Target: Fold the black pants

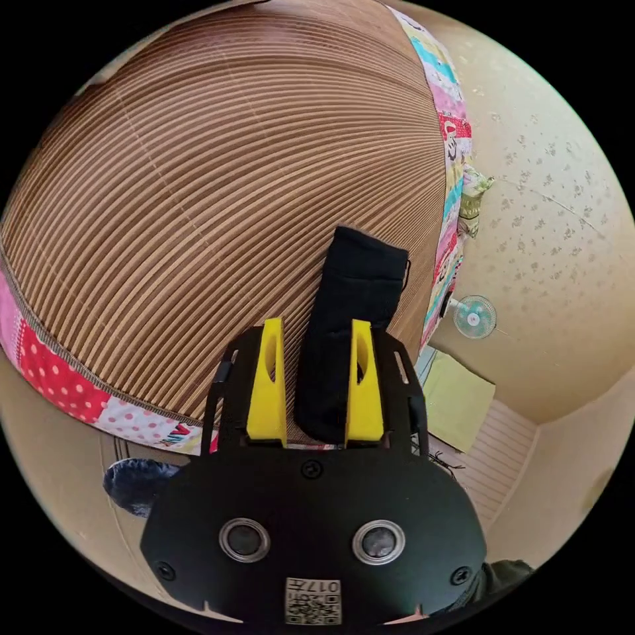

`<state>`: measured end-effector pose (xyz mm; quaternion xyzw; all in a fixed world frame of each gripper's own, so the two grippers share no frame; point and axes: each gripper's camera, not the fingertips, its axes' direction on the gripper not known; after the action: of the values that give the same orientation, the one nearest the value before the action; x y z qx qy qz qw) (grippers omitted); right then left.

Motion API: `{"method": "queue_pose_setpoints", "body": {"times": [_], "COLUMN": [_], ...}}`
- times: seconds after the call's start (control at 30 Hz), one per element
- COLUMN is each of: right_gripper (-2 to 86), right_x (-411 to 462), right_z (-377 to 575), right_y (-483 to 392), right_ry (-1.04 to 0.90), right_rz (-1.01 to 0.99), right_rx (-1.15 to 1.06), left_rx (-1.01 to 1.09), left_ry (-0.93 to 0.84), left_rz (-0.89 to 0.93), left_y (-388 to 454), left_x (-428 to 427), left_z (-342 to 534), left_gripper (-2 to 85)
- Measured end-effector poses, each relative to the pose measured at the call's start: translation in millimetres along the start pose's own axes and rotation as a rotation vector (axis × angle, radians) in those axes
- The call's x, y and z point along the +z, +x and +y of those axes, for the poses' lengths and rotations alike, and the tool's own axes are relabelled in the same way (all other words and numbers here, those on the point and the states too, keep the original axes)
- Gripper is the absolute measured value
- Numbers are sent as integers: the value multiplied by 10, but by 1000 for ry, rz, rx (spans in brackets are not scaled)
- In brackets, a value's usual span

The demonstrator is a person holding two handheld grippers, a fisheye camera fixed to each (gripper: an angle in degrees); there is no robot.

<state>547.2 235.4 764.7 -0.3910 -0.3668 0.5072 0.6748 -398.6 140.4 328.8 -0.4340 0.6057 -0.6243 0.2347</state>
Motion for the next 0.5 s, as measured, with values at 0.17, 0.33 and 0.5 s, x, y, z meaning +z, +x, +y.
{"method": "queue_pose_setpoints", "body": {"times": [0.17,0.33,0.5], "right_gripper": [26,115,213], "right_x": [1028,3092,4908], "right_z": [457,1379,2513], "right_y": [-283,-332,247], "right_ry": [-281,-800,-1120], "right_rz": [487,1038,1497], "right_rx": [-198,-607,-907], "left_rx": [149,410,615], "left_ry": [-154,-310,-404], "left_rz": [115,324,193], "left_y": [99,749,1453], "left_x": [482,738,1111], "left_z": [114,709,1638], "left_gripper": [37,21,2]}}
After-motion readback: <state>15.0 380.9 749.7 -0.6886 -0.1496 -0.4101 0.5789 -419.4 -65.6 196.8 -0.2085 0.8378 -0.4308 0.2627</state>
